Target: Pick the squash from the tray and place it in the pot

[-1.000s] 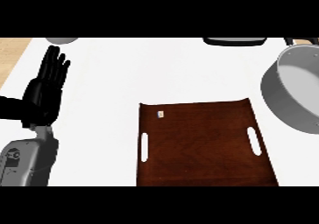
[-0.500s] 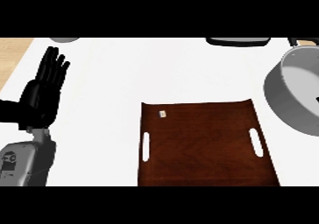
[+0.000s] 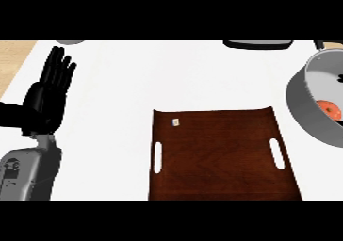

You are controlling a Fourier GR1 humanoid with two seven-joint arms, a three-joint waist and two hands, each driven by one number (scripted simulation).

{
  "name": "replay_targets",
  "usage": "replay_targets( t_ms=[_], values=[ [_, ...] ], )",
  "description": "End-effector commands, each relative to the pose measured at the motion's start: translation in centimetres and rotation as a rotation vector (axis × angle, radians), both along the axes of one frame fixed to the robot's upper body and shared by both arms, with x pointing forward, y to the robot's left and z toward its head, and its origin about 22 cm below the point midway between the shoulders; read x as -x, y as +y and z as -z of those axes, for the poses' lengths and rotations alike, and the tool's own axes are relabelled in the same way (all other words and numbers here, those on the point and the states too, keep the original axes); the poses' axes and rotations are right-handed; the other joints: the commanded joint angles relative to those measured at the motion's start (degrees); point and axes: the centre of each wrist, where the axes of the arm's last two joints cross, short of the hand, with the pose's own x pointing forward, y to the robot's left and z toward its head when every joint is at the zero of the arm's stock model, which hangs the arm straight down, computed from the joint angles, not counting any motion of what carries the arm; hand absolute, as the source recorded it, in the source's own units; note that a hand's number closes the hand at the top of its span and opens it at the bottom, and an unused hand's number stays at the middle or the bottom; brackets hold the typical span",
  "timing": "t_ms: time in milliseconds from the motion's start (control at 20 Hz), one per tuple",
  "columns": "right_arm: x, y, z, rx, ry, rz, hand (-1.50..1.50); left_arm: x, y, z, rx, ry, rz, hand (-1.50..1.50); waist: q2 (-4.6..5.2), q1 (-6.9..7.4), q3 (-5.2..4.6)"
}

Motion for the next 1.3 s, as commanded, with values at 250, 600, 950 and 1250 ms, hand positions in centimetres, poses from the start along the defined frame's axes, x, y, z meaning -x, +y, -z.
replay_targets(
  t_ms=[250,600,950,1250],
  values=[
    [-0.9,-1.0,-2.5,-0.35,-0.163,-0.057,-1.5,0.1,0.1,-0.4,-0.005,0.001,-0.005,0.0,-0.2,-0.32,0.0],
    [0.7,-3.3,-3.4,-0.614,-0.192,0.056,-1.5,0.0,0.9,-0.7,-0.011,0.008,-0.019,0.0,-0.08,-0.59,0.01],
    [3.9,-6.8,-5.1,-0.701,-0.311,0.104,-1.5,0.2,0.7,0.8,0.005,0.009,0.0,0.0,0.28,-0.05,0.14],
    [7.1,-8.9,-4.8,-0.727,-0.328,0.126,-1.5,-0.2,-0.9,0.2,0.009,-0.004,-0.009,0.0,0.69,0.09,0.43]
  ],
)
